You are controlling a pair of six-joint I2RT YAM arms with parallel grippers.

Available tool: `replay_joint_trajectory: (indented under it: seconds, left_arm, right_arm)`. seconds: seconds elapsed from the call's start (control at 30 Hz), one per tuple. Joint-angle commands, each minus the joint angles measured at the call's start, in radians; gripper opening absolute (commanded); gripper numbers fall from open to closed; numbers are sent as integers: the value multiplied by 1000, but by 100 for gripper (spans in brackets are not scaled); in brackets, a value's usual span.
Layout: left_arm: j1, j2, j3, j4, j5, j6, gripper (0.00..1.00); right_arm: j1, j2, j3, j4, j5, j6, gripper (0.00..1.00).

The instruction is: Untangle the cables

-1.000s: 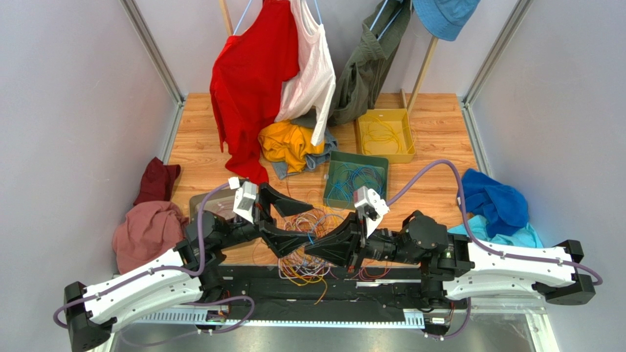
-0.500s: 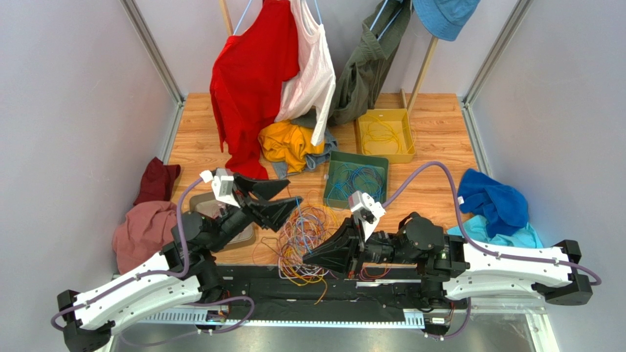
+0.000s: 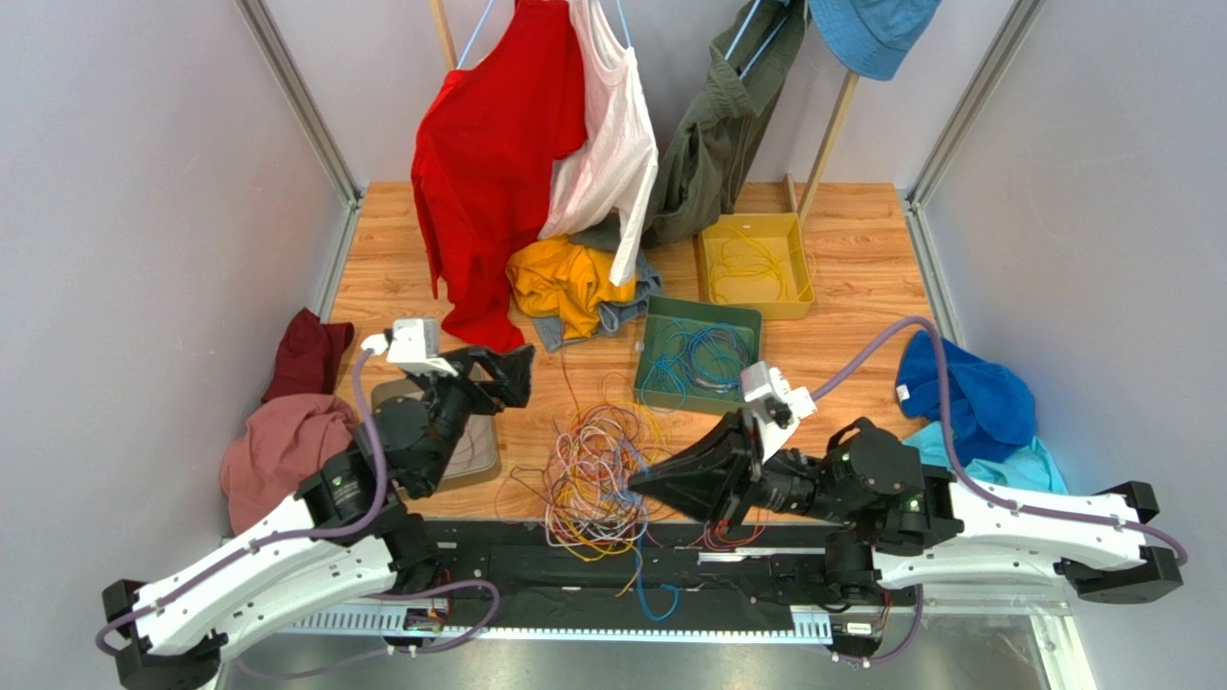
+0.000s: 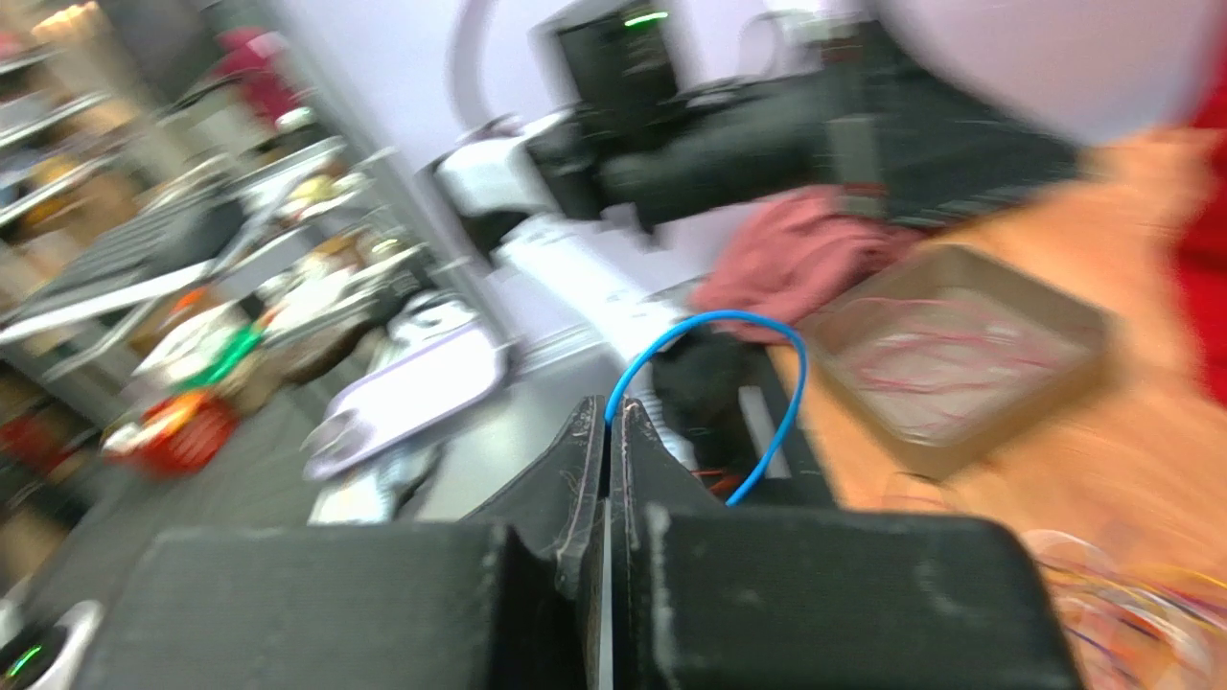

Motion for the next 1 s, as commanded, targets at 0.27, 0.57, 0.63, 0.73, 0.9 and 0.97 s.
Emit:
replay_joint_trajectory:
  seconds: [0.27,0.57,0.63,0.73,0.9,0.97]
  left_arm:
    - [6,-205,-114,-209,-12,-186,99]
    - [6,-302,-220,-267,17,-277,99]
    - [6,-317,-226,-273,20,-282,99]
    - [6,-325,-237,-281,25,-291,99]
    - [6,-322,-263,-275,34,-306,99]
    - [6,-322,-268,-272,37,-309,99]
  right_arm:
    - [-195,93,299,-294,546,-274,0]
    - [-567,231,340,-329,403,-202,0]
    - [-631,251,332,-320,351,-179,0]
    - [-691,279,285,-262,303,-165,0]
    - [-774,346,216,-185,242,-139,0]
    - [-785,375,204,-168,231,-142,0]
